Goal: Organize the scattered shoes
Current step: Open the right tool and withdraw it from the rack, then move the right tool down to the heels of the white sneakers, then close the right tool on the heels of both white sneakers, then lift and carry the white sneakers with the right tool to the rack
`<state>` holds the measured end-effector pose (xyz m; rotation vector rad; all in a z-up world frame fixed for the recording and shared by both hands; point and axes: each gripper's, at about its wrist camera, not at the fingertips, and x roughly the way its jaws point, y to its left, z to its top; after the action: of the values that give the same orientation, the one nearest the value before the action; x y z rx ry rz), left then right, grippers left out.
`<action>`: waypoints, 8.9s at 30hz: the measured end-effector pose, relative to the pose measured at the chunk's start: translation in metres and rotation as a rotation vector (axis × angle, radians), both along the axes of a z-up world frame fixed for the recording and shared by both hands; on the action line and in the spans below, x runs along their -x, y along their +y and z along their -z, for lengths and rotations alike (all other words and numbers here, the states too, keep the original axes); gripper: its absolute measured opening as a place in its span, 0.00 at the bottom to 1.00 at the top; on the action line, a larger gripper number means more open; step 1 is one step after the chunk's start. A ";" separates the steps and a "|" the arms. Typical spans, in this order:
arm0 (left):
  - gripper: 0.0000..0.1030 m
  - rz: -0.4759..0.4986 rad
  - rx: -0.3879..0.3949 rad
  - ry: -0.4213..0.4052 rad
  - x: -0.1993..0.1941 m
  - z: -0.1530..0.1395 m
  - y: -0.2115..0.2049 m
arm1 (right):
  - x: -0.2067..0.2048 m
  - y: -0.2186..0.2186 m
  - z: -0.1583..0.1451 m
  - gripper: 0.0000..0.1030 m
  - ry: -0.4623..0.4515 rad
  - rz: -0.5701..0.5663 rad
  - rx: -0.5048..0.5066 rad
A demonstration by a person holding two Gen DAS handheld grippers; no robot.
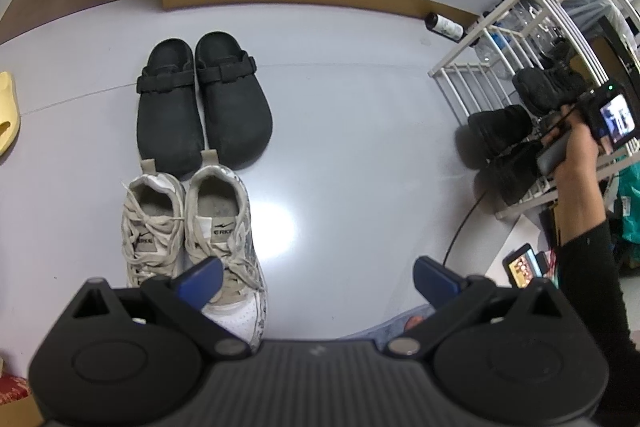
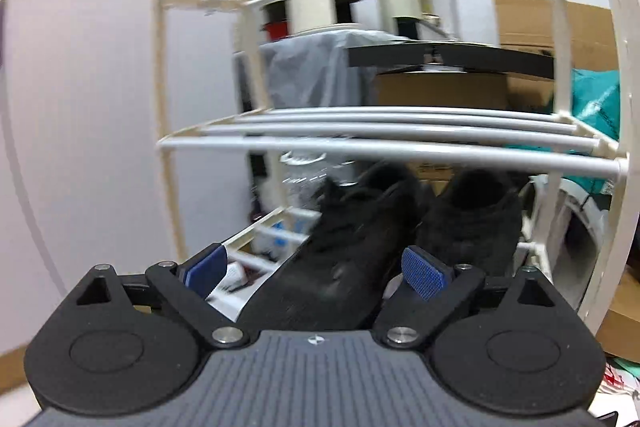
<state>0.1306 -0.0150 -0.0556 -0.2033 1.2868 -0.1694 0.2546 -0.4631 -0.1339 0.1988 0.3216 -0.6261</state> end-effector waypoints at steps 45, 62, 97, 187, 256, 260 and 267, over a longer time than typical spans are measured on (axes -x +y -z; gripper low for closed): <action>0.99 -0.182 -0.127 -0.111 0.012 -0.040 0.072 | 0.108 0.201 0.025 0.94 0.360 -0.925 -0.308; 0.99 -0.169 -0.145 -0.110 0.008 -0.041 0.086 | 0.163 0.313 0.047 0.75 0.551 -1.273 -0.306; 0.99 -0.156 -0.239 0.041 0.008 0.006 0.107 | 0.167 0.390 0.077 0.60 0.624 -1.306 -0.456; 0.99 -0.183 -0.089 -0.076 0.006 -0.025 0.087 | 0.128 0.444 0.163 0.20 0.635 -1.143 -0.292; 0.99 -0.230 -0.094 -0.281 0.017 -0.087 0.062 | 0.153 0.314 0.001 0.19 0.510 -0.852 0.079; 0.99 -0.171 -0.078 -0.297 0.014 -0.092 0.036 | 0.151 0.281 -0.045 0.19 0.477 -0.798 0.096; 0.99 -0.104 -0.067 -0.266 -0.003 -0.084 0.015 | 0.149 0.223 -0.140 0.19 0.369 -0.779 0.152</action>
<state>0.1335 -0.0004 0.0282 -0.1834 1.0132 -0.0618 0.1059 -0.2406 0.0060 -0.1933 0.6597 0.0935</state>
